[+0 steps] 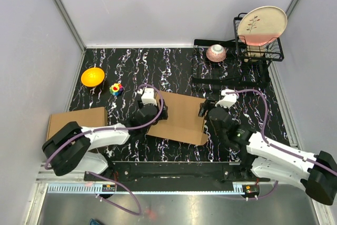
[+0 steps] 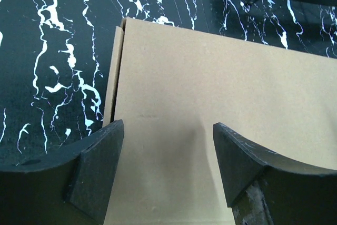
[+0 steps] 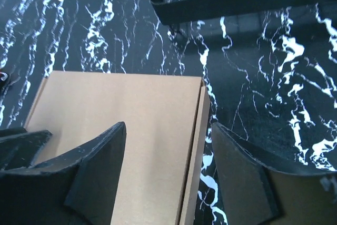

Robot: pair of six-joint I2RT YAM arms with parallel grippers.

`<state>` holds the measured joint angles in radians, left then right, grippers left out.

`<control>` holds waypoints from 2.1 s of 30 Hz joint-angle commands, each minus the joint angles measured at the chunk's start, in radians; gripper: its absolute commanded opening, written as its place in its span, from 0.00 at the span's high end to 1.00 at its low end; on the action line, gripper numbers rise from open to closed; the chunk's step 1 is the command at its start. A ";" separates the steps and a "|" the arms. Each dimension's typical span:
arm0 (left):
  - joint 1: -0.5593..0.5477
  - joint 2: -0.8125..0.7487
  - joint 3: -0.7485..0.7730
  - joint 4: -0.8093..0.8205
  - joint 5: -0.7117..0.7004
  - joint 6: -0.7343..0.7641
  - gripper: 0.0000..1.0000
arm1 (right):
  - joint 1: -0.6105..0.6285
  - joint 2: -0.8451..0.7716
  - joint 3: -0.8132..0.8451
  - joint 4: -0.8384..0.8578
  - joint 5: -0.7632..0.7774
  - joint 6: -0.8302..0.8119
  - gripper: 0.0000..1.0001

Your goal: Fold the paper box

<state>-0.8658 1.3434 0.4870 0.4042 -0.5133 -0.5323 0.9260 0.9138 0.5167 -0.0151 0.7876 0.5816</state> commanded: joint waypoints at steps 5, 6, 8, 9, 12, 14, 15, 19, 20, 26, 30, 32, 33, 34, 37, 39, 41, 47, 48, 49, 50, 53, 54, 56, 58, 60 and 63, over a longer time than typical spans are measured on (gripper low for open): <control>0.021 0.074 0.039 0.009 0.010 -0.029 0.26 | -0.107 0.131 -0.041 0.003 -0.212 0.126 0.23; 0.021 0.083 0.042 -0.002 0.012 -0.034 0.26 | -0.110 0.161 -0.047 0.006 -0.234 0.142 0.22; 0.021 0.103 0.039 -0.004 0.015 -0.047 0.27 | -0.125 0.191 -0.049 0.041 -0.246 0.156 0.21; 0.021 0.106 0.035 -0.001 0.019 -0.052 0.27 | -0.133 0.215 -0.058 0.050 -0.278 0.173 0.22; 0.021 0.096 0.007 0.016 0.010 -0.074 0.27 | -0.165 0.249 -0.087 0.082 -0.341 0.213 0.26; 0.021 0.062 -0.011 0.018 -0.005 -0.083 0.27 | -0.173 0.267 -0.110 0.096 -0.363 0.239 0.29; 0.021 0.047 -0.014 0.015 -0.025 -0.081 0.26 | -0.174 0.273 -0.118 0.105 -0.372 0.247 0.34; 0.039 -0.056 0.001 -0.041 -0.070 -0.090 0.20 | -0.176 0.277 -0.155 0.135 -0.387 0.265 0.42; 0.050 -0.096 0.008 -0.054 -0.067 -0.093 0.19 | -0.176 0.275 -0.162 0.136 -0.389 0.268 0.43; 0.214 -0.162 0.047 -0.104 0.108 -0.123 0.16 | -0.176 0.287 -0.184 0.142 -0.393 0.282 0.45; 0.310 -0.101 0.065 -0.103 0.260 -0.135 0.12 | -0.174 0.286 -0.185 0.145 -0.389 0.276 0.44; 0.324 -0.038 0.084 -0.099 0.320 -0.153 0.11 | -0.174 0.296 -0.179 0.144 -0.386 0.267 0.44; 0.329 -0.015 0.085 -0.067 0.338 -0.155 0.11 | -0.176 0.300 -0.176 0.145 -0.384 0.262 0.44; 0.332 0.009 0.094 -0.053 0.355 -0.156 0.11 | -0.176 0.307 -0.173 0.145 -0.384 0.259 0.43; 0.335 0.109 0.123 -0.004 0.429 -0.158 0.12 | -0.174 0.332 -0.158 0.141 -0.387 0.245 0.45; 0.337 0.160 0.131 0.042 0.484 -0.161 0.16 | -0.174 0.349 -0.149 0.135 -0.393 0.233 0.47; 0.337 0.190 0.127 0.071 0.507 -0.164 0.22 | -0.174 0.355 -0.145 0.136 -0.395 0.228 0.50; 0.337 0.206 0.091 0.110 0.501 -0.163 0.56 | -0.176 0.359 -0.136 0.138 -0.404 0.213 0.60; 0.337 0.206 0.088 0.116 0.506 -0.161 0.61 | -0.176 0.361 -0.138 0.141 -0.410 0.213 0.61; 0.337 0.211 0.087 0.119 0.507 -0.159 0.62 | -0.176 0.362 -0.138 0.144 -0.413 0.213 0.61; 0.335 0.214 0.087 0.122 0.507 -0.159 0.63 | -0.174 0.365 -0.139 0.150 -0.416 0.215 0.62; 0.333 0.238 0.084 0.150 0.571 -0.163 0.66 | -0.176 0.382 -0.144 0.174 -0.435 0.224 0.61; 0.326 0.246 0.082 0.163 0.578 -0.164 0.68 | -0.174 0.387 -0.144 0.176 -0.445 0.227 0.62; 0.315 0.264 0.081 0.179 0.593 -0.159 0.69 | -0.176 0.404 -0.141 0.181 -0.464 0.233 0.62; 0.304 0.273 0.079 0.179 0.592 -0.158 0.70 | -0.176 0.407 -0.141 0.181 -0.470 0.236 0.61; 0.306 0.261 0.074 0.170 0.567 -0.166 0.68 | -0.174 0.383 -0.135 0.156 -0.459 0.236 0.55; 0.317 0.195 0.093 0.107 0.516 -0.137 0.61 | -0.174 0.285 -0.109 0.066 -0.423 0.225 0.43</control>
<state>-0.5102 1.5837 0.5785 0.5632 -0.0799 -0.6781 0.7395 1.2434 0.3965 0.2573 0.4427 0.8379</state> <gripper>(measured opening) 0.374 0.508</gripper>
